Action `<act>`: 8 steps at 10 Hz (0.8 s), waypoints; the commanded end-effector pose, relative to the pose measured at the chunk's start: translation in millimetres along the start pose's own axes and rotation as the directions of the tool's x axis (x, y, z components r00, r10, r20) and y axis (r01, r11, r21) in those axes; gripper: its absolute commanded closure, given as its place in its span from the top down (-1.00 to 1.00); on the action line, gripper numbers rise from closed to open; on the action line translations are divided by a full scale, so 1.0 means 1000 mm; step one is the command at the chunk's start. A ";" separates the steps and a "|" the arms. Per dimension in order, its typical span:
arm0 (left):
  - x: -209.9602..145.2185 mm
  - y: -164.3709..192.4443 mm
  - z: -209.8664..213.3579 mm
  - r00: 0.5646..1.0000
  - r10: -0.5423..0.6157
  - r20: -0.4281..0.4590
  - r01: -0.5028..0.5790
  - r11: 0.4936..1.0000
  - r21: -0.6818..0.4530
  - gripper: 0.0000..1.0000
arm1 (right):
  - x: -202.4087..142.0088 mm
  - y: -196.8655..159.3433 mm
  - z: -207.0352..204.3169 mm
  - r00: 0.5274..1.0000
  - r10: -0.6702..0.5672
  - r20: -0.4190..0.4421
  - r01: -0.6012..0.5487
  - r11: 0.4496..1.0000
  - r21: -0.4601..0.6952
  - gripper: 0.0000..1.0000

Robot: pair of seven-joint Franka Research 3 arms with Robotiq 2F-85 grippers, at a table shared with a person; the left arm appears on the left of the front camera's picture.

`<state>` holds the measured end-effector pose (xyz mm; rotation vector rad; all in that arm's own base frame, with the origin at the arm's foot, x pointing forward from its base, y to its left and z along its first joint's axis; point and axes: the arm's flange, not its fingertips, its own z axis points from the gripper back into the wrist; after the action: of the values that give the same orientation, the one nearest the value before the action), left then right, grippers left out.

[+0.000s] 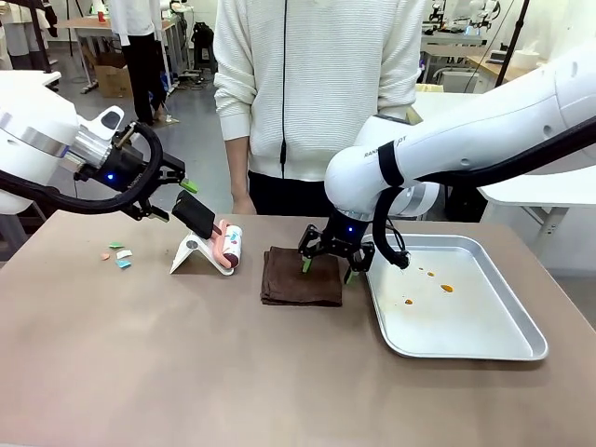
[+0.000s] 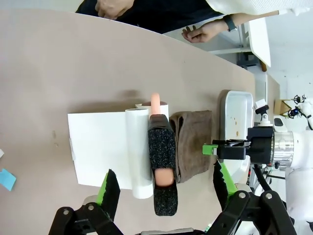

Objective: Clean the surface of the table.
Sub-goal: Hold the Lint Roller with your left hand and the towel with your right hand.

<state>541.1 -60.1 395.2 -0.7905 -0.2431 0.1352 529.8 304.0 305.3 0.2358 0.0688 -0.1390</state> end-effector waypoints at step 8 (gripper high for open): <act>0.005 0.002 -0.008 0.999 -0.036 0.004 0.036 0.996 -0.080 -1.00 | 0.005 0.002 -0.003 1.000 -0.023 -0.017 0.022 0.999 -0.037 -1.00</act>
<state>542.2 -62.3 392.7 -0.8350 -0.2594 0.1162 531.3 300.3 304.0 0.2152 0.0862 -0.1365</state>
